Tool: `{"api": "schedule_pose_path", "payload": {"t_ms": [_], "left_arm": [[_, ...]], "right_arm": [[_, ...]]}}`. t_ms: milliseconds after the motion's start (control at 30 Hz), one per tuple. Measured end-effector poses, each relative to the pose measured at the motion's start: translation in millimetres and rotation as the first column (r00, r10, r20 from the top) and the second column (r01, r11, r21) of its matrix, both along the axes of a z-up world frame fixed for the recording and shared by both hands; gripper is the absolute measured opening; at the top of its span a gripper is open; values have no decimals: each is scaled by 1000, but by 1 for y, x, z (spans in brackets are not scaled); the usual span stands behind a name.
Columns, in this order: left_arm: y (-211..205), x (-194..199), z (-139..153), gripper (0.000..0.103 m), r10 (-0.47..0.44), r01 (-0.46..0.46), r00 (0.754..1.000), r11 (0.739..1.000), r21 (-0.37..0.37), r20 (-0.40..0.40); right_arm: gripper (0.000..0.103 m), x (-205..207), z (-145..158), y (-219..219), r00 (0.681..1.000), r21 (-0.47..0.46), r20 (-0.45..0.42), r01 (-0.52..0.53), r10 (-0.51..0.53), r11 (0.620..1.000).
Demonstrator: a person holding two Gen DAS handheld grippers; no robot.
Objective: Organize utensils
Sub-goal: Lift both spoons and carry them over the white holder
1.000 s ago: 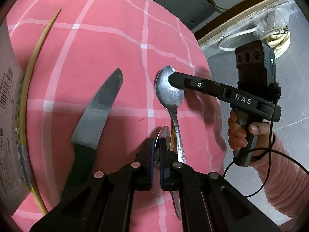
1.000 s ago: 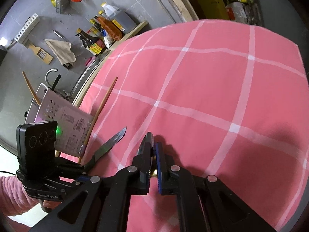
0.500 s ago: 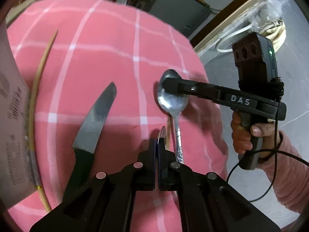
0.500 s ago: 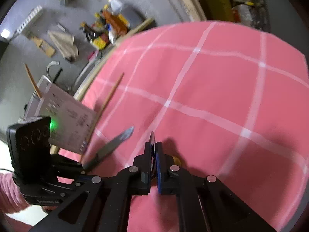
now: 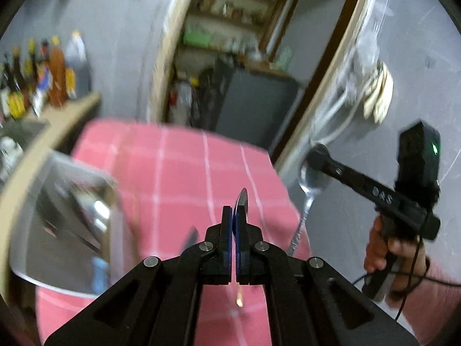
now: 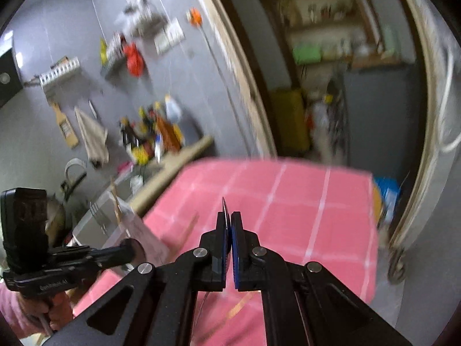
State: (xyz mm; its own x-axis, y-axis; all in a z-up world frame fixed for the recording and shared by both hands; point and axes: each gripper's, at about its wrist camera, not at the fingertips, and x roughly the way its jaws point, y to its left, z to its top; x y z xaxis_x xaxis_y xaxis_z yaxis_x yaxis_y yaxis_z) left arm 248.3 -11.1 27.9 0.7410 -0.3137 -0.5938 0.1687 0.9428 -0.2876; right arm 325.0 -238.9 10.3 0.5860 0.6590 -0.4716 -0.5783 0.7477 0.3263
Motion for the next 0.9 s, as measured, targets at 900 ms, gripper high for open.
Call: {"api": "schedule_pose_path", "payload": {"t_ms": [900], "left_arm": [[121, -33, 5, 0, 57, -168, 918, 952, 256, 392]], "right_arm": [[3, -94, 11, 187, 915, -15, 390, 124, -108, 992]]}}
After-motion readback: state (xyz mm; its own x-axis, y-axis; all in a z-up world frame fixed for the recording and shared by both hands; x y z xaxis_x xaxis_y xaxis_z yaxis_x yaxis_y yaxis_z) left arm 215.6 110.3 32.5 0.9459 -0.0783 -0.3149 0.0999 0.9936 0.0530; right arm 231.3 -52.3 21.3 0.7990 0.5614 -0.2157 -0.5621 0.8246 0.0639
